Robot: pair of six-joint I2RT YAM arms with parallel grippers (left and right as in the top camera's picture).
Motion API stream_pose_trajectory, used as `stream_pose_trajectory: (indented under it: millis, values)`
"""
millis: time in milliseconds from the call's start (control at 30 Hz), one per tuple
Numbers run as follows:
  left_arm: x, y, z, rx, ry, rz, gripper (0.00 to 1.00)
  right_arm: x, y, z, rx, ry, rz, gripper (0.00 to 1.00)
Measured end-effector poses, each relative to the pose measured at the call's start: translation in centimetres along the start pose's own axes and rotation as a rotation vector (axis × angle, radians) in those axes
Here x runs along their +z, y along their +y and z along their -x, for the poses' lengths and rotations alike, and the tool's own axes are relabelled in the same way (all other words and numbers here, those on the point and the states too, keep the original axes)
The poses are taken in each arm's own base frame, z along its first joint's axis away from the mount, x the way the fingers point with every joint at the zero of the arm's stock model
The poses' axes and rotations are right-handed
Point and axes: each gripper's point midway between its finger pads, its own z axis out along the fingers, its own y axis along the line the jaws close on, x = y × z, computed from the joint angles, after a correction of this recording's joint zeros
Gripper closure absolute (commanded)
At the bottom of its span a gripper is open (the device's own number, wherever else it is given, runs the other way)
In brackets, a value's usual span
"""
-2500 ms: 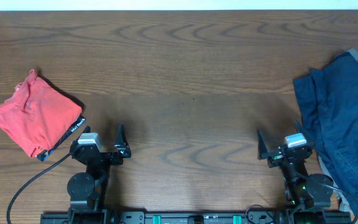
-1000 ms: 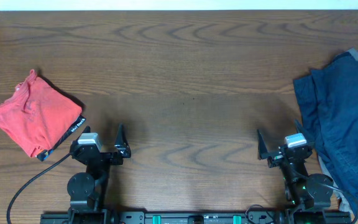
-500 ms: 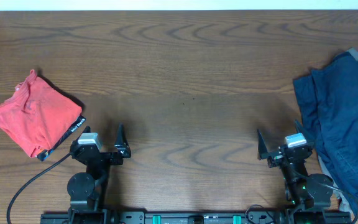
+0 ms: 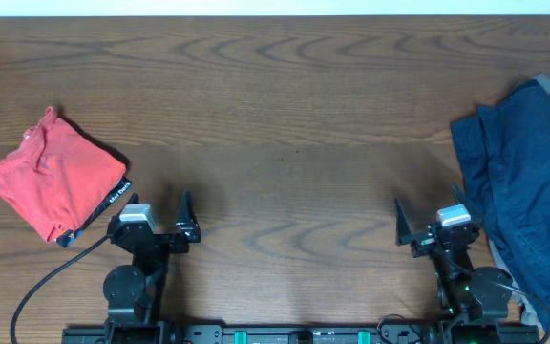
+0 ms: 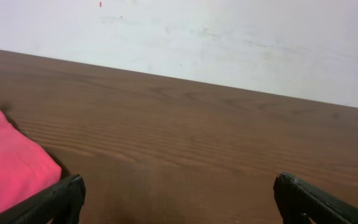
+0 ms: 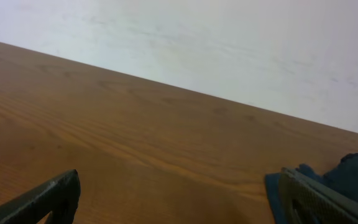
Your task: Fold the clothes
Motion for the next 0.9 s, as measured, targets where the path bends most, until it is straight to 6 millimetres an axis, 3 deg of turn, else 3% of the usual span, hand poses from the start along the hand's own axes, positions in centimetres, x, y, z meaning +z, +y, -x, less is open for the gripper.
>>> stream_pose_trajectory:
  millis: [400,633,800,900]
  values:
    - [0.0,-0.1,-0.3,-0.009,0.017,-0.005,0.02,0.0,0.2,0.0,0.141,0.001,0.012,0.01]
    - [-1.0,0.0,-3.5,-0.059,0.270,0.024,0.02,-0.5,-1.6,-0.8,0.211,0.160,-0.097,0.01]
    - [-1.6,-0.7,-0.5,-0.075,0.359,0.043,0.02,-0.2,-3.7,0.6,0.225,0.294,-0.188,0.01]
    - [-1.7,-1.1,1.6,-0.079,0.424,0.057,0.02,0.4,-4.7,0.5,0.229,0.424,-0.230,0.01]
